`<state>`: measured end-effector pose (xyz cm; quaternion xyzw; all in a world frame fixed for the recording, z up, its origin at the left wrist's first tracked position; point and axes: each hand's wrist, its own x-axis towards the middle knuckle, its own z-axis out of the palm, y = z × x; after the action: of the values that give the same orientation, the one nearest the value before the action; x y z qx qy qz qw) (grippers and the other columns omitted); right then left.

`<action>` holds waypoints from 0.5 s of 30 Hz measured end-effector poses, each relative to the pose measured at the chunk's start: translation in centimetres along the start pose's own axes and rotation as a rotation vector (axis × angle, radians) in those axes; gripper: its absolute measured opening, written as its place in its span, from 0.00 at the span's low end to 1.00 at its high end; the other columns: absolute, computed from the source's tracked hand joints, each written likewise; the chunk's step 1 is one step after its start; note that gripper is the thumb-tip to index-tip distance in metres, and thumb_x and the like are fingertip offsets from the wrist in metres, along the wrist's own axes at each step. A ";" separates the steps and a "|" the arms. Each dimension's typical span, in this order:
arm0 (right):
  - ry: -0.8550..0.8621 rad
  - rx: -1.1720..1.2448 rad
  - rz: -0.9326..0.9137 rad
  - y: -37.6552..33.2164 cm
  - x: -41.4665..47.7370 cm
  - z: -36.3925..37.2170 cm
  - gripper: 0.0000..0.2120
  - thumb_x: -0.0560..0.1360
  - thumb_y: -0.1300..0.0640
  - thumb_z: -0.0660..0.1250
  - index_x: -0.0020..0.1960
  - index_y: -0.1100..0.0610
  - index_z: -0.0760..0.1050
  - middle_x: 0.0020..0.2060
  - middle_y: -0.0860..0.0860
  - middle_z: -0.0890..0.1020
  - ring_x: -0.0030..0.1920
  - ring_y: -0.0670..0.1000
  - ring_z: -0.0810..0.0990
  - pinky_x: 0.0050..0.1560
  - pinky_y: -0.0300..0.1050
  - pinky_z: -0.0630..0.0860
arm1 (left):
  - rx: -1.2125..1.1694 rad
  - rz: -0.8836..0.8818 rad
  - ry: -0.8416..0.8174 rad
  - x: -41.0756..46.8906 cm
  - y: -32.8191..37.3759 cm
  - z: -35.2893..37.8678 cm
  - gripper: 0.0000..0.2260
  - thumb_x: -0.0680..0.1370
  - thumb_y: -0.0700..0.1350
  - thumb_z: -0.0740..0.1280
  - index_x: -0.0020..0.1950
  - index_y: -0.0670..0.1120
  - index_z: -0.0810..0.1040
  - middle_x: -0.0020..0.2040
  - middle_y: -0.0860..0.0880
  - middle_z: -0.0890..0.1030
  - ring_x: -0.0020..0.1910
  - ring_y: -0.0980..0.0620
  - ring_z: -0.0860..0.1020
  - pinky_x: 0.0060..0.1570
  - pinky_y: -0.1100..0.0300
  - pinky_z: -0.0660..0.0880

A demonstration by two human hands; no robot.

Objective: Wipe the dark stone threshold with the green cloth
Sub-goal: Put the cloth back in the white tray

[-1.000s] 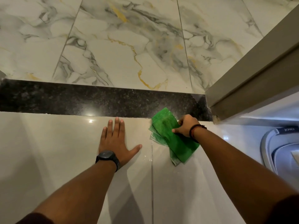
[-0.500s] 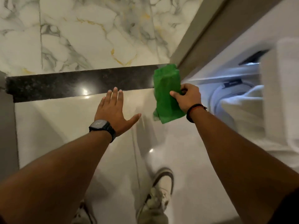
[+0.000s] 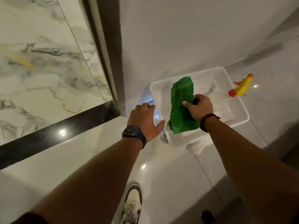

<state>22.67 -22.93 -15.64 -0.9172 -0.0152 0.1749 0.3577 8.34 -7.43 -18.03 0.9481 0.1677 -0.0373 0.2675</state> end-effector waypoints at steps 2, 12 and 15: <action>-0.023 -0.014 0.019 2.0 1.8 0.6 0.13 0.70 0.54 0.73 0.47 0.63 0.76 0.41 0.57 0.81 0.45 0.59 0.79 0.44 0.48 0.76 | 0.037 0.044 -0.041 1.0 0.5 1.7 0.30 0.73 0.61 0.66 0.69 0.46 0.69 0.68 0.45 0.71 0.64 0.43 0.68 0.61 0.49 0.67; 0.158 -0.361 -0.142 9.3 4.2 6.7 0.33 0.73 0.48 0.69 0.70 0.63 0.61 0.66 0.63 0.70 0.67 0.63 0.67 0.65 0.55 0.66 | 0.284 0.251 -0.207 4.5 -1.8 8.3 0.43 0.74 0.68 0.56 0.78 0.43 0.45 0.80 0.44 0.43 0.77 0.45 0.40 0.74 0.51 0.39; -0.043 -0.748 -0.430 10.1 3.1 7.9 0.35 0.77 0.42 0.56 0.76 0.60 0.48 0.76 0.61 0.54 0.75 0.60 0.51 0.73 0.59 0.51 | 0.272 0.258 -0.217 4.3 -2.2 8.4 0.43 0.74 0.69 0.55 0.78 0.44 0.44 0.80 0.45 0.42 0.77 0.46 0.40 0.73 0.51 0.38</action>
<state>22.01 -24.81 -28.68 -0.9558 -0.2758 0.0981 0.0286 11.81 -8.73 -27.00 0.9795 0.0087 -0.1270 0.1561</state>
